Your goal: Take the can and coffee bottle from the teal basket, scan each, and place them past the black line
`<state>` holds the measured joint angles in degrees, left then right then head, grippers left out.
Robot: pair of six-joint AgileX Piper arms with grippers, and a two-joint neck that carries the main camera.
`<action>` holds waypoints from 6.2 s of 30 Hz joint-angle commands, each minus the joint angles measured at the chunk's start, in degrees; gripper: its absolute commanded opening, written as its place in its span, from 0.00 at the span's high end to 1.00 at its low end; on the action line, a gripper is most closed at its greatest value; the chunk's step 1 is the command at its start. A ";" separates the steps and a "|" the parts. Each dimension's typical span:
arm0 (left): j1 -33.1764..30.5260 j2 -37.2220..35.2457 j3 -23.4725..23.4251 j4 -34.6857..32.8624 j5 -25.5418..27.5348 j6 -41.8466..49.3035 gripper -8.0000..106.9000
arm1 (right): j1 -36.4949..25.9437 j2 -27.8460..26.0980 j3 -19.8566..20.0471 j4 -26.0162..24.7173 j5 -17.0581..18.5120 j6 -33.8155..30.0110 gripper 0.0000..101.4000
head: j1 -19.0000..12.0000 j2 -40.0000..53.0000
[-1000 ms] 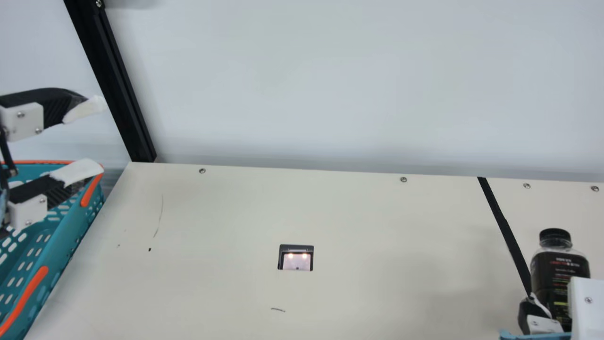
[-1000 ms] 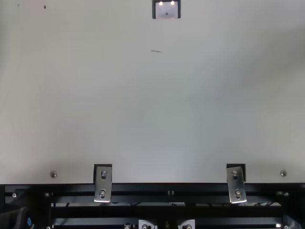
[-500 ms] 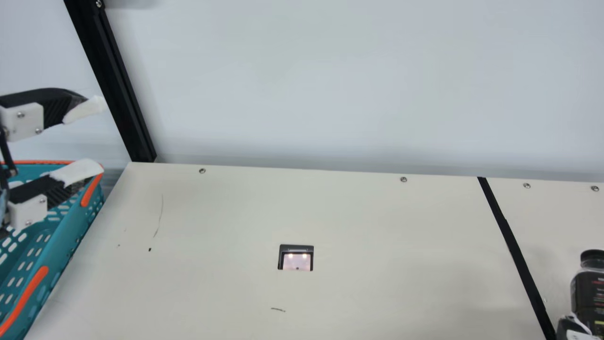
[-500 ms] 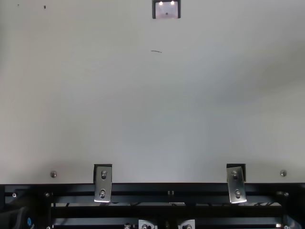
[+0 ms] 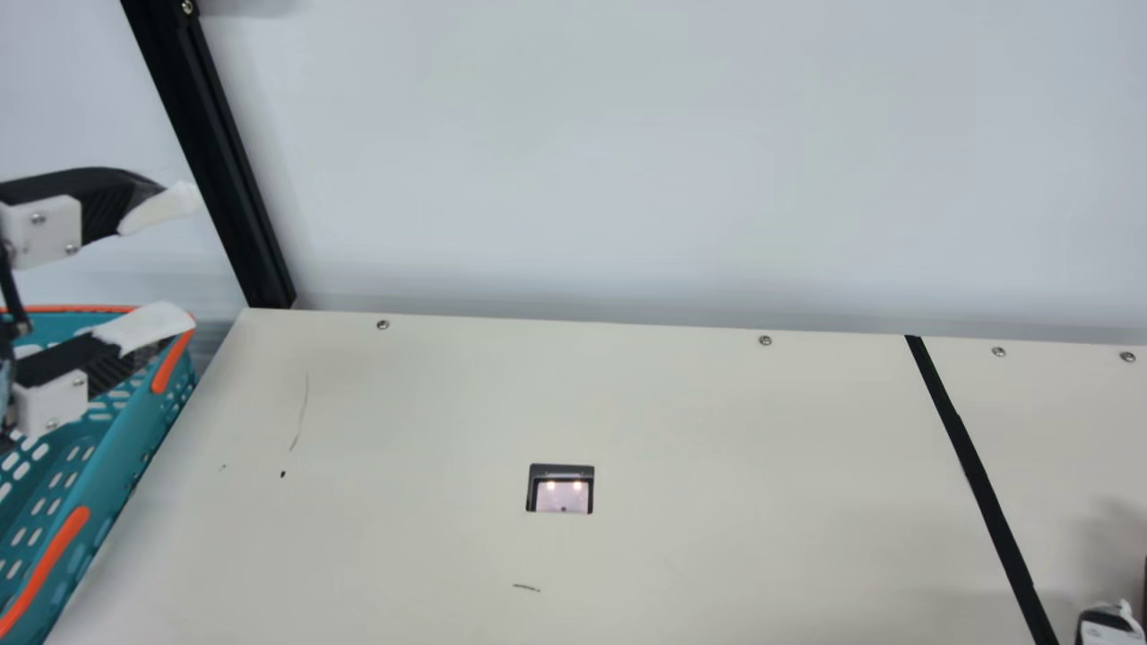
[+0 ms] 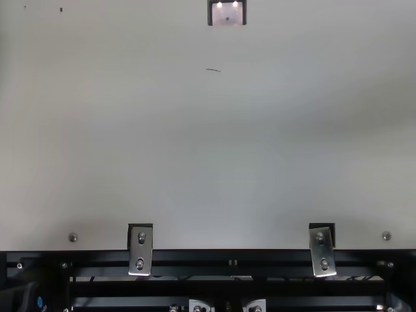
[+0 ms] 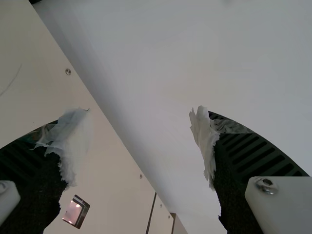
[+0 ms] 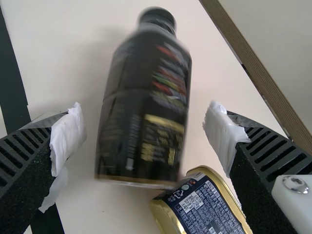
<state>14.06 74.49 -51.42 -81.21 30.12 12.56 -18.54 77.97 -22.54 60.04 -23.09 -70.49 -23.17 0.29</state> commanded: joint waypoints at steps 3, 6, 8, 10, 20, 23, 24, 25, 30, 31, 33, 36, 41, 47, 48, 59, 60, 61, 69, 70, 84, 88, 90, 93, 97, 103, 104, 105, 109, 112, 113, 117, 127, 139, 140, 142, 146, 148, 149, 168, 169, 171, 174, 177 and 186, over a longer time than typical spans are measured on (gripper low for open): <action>0.00 0.00 0.00 0.00 0.00 0.00 0.15 | 0.08 -0.47 0.24 -0.41 -0.28 -0.25 0.00 | -1.78 -8.90; 0.00 0.00 0.00 0.00 0.00 0.00 0.15 | 0.58 -0.69 0.29 -0.18 -0.46 -0.71 0.00 | -1.81 -18.81; 0.00 0.00 0.00 0.00 0.00 0.00 0.15 | 1.00 -0.81 0.27 0.23 -0.52 -1.07 0.00 | -1.82 -25.41; 0.00 0.00 0.00 0.00 0.00 0.00 0.15 | 1.38 -0.92 0.24 0.67 -0.52 -1.46 0.00 | -1.82 -31.33; 0.00 0.00 0.00 0.00 0.00 0.00 0.15 | 3.40 -1.04 -0.17 5.06 0.34 -4.94 0.00 | -1.83 -48.95; 0.00 0.00 0.00 0.00 0.00 0.00 0.15 | 3.66 -0.85 -0.27 6.61 0.75 -5.90 0.00 | -1.83 -49.72; 0.00 0.00 0.00 0.00 0.00 0.00 0.15 | 3.78 -0.92 -0.30 7.02 0.82 -6.13 0.00 | -1.83 -49.72; 0.00 0.00 0.00 0.00 0.00 0.00 0.15 | 3.97 -1.00 -0.35 7.46 0.88 -6.36 0.00 | -1.83 -49.72; 0.00 0.00 0.00 0.00 0.00 0.00 0.15 | 5.01 -1.38 -0.85 9.73 1.46 -8.45 0.00 | -1.83 -49.72; 0.00 0.00 0.00 0.00 0.00 0.00 0.15 | 5.26 -1.49 -1.03 10.33 1.68 -9.17 0.00 | -1.83 -49.72; 0.00 0.00 0.00 0.00 0.00 0.00 0.15 | 6.03 -1.72 -1.54 12.23 2.28 -11.44 0.00 | -1.83 -49.72; 0.00 0.00 0.00 0.00 0.00 0.00 0.15 | 7.71 -2.02 -2.62 15.72 3.56 -15.41 0.00 | -1.83 -49.72; 0.00 0.00 0.00 0.00 0.00 0.00 0.15 | 12.45 -2.67 -4.91 23.60 5.30 -22.37 0.00 | -1.83 -49.72; 0.00 0.00 0.00 0.00 0.00 0.00 0.15 | 21.23 -3.51 -8.68 36.33 3.45 -32.20 0.00 | -1.83 -49.72; 0.00 0.00 0.00 0.00 0.00 0.00 0.15 | 22.77 -3.69 -9.42 38.82 2.90 -34.14 0.00 | -1.83 -49.72; 0.00 0.00 0.00 0.00 0.00 0.00 0.15 | 30.90 -3.64 -11.83 40.12 -0.27 -33.22 0.00 | -1.83 -49.72; 0.00 0.00 0.00 0.00 0.00 0.00 0.15 | 30.91 -3.64 -11.83 40.21 -0.27 -33.22 0.00 | -1.83 -49.72; 0.00 0.00 0.00 0.00 0.00 0.00 0.15 | 30.91 -3.64 -11.83 40.15 -0.27 -33.22 0.00 | -1.83 -49.72; 0.00 0.00 0.00 0.00 0.00 0.00 0.15 | 25.12 -3.38 -15.55 33.32 18.14 -17.06 0.00 | -1.83 -49.72; 0.00 0.00 0.00 0.00 0.00 0.00 0.15 | 23.51 -3.74 -16.66 32.45 22.12 -13.94 0.00 | -1.83 -49.72; 0.00 0.00 0.00 0.00 0.00 0.00 0.15 | 10.26 -6.74 -24.03 39.94 54.33 9.27 0.00 | -1.83 -49.72; 0.00 0.00 0.00 0.00 0.00 0.00 0.15 | 12.76 -8.55 -19.48 39.94 55.16 10.20 0.00 | -1.83 -49.72; 0.00 0.00 0.00 0.00 0.00 0.00 0.15 | 14.25 -10.01 -17.32 39.94 55.13 10.14 0.00 | -1.83 -49.72; 0.00 0.00 0.00 0.00 0.00 0.00 0.15 | 18.29 -12.26 -13.97 39.94 52.90 8.37 0.00 | -1.83 -49.72; 0.00 0.00 0.00 0.00 0.00 0.00 0.15 | 25.36 -14.71 -10.39 39.94 46.35 5.08 0.00 | -1.83 -49.72; 0.00 0.00 0.00 0.00 0.00 0.00 0.15 | 29.19 -16.23 -8.24 40.06 42.31 3.33 0.00 | -1.83 -49.72; 0.00 0.00 0.00 0.00 0.00 0.00 0.15 | 31.23 -16.42 -7.65 40.13 40.61 2.82 0.00 | -1.83 -49.72; 0.00 0.00 0.00 0.00 0.00 0.00 0.15 | 32.61 -16.35 -7.53 40.13 39.36 2.71 0.00 | -1.83 -49.72; 0.00 0.00 0.00 0.00 0.00 0.00 0.15 | 34.67 -16.78 -7.85 37.54 37.10 5.54 0.00 | -1.83 -49.72; 0.00 0.00 0.00 0.00 0.00 0.00 0.15 | 34.76 -16.69 -8.34 36.66 37.09 6.74 0.00 | -1.83 -49.72; 0.00 0.00 0.00 0.00 0.00 0.00 0.15 | 34.78 -16.80 -8.74 35.63 37.11 7.87 0.00 | -1.83 -49.72; 0.00 0.00 0.00 0.00 0.00 0.00 0.15 | 35.32 -18.12 -10.72 31.31 37.02 13.33 0.00 | -1.83 -49.72; 0.00 0.00 0.00 0.00 0.00 0.00 0.15 | 42.81 -24.13 -12.83 21.19 26.17 26.65 0.00 | -1.83 -49.72; 0.00 0.00 0.00 0.00 0.00 0.00 0.15 | 56.70 -22.57 -8.94 17.02 10.14 29.77 0.00 | -1.83 -49.72; 0.00 0.00 0.00 0.00 0.00 0.00 0.15 | 57.77 -22.56 -8.94 17.18 8.90 29.63 0.00 | -1.83 -49.72; 0.00 0.00 0.00 0.00 0.00 0.00 0.15 | 58.88 -22.61 -8.88 17.31 6.38 29.68 0.00 | -1.83 -49.72; 0.00 0.00 0.00 0.00 0.00 0.00 0.15 | 58.04 -21.60 -8.93 15.38 5.71 31.12 0.00 | -1.83 -49.72; 0.00 0.00 0.00 0.00 0.00 0.00 0.15 | 56.26 -20.91 -9.33 14.05 6.38 31.50 0.00 | -1.83 -49.72; 0.00 0.00 0.00 0.00 0.00 0.00 0.15 | 55.08 -20.53 -9.64 13.37 7.00 31.42 0.00 | -1.83 -49.72; 0.00 0.00 0.00 0.00 0.00 0.00 0.15 | 27.15 -16.06 -33.25 15.95 33.01 41.36 0.00 | -1.83 -49.72; 0.00 0.00 0.00 0.00 0.00 0.00 0.15 | 25.70 -15.44 -34.13 18.40 34.63 40.47 0.00 | -1.83 -49.72; 0.00 0.00 0.00 0.00 0.00 0.00 0.15 | 22.46 -14.29 -35.20 23.54 37.94 38.24 0.00 | -1.83 -49.72; 0.00 0.00 0.00 0.00 0.00 0.00 0.15 | 17.60 -12.79 -35.31 32.18 42.94 33.41 0.00 | -1.83 -49.72; 0.00 0.00 0.00 0.00 0.00 0.00 0.15 | 14.11 -11.57 -33.42 37.32 46.97 28.04 0.00 | -1.83 -49.72; 0.00 0.00 0.00 0.00 0.00 0.00 0.15 | 19.29 -13.75 -23.48 32.59 45.06 17.46 0.00 | -1.83 -49.72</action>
<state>14.06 74.49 -51.42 -81.21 30.12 12.56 -2.18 65.00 -48.17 97.14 24.07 -51.31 -23.17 -48.39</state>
